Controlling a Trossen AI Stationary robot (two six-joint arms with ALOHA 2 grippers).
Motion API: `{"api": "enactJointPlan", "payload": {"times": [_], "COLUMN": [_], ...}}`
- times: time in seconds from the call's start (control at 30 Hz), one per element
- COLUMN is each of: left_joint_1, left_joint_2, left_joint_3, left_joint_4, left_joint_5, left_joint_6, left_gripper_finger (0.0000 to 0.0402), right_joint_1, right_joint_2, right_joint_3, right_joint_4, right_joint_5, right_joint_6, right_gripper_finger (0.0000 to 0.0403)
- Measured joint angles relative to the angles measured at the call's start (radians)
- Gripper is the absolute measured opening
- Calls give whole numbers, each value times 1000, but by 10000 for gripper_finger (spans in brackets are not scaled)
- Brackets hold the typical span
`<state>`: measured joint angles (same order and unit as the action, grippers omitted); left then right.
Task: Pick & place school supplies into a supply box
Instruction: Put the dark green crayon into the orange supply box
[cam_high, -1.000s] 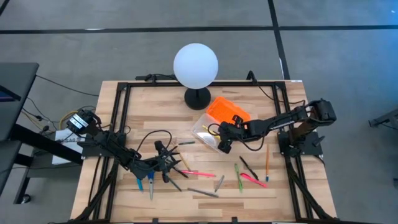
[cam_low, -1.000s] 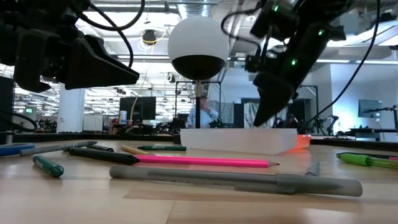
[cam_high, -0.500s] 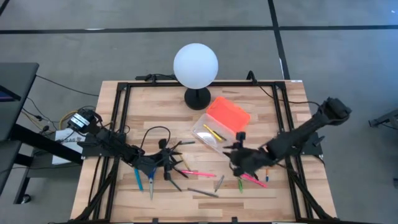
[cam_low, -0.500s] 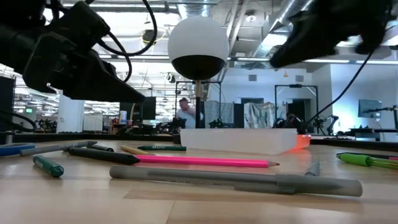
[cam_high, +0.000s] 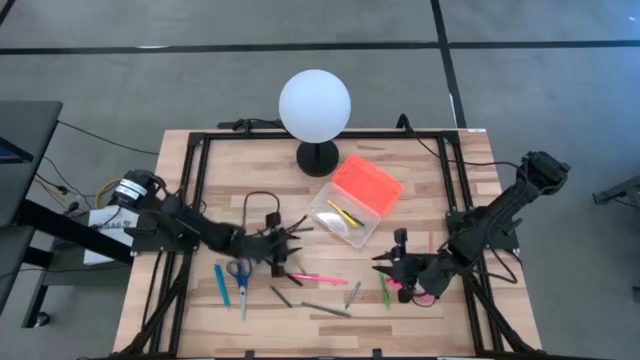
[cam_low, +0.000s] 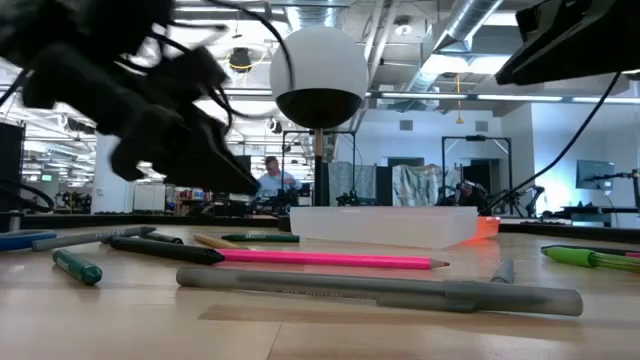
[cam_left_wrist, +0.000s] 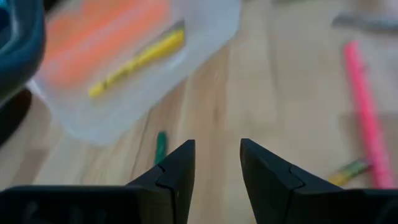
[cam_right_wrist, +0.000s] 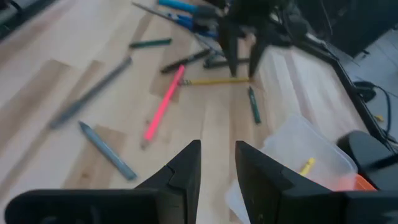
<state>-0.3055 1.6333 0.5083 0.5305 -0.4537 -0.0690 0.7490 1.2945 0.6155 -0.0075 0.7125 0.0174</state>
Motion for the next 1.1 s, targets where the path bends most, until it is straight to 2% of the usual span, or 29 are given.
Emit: {"api": "enactJointPlan", "payload": {"times": [0.07,0.17,0.33,0.53,0.73,1.1], "left_joint_1": [50,105,173,234,254,253], "left_joint_2": [0,0,0,0,0,4], "left_joint_3": [48,107,168,171,171,171], "left_joint_4": [-116,-248,-356,-414,-454,-453], "left_joint_5": [45,51,96,240,254,274], "left_joint_6": [-6,-1,24,22,-1,-17], "left_gripper_finger": [121,121,121,121,121,121], "right_joint_1": [17,42,90,135,161,161], "right_joint_2": [0,0,0,2,3,3], "right_joint_3": [0,0,0,0,0,0], "right_joint_4": [8,9,16,16,16,16], "right_joint_5": [0,0,0,11,54,55], "right_joint_6": [8,32,67,101,107,116], "right_gripper_finger": [92,92,92,92,92,92]}}
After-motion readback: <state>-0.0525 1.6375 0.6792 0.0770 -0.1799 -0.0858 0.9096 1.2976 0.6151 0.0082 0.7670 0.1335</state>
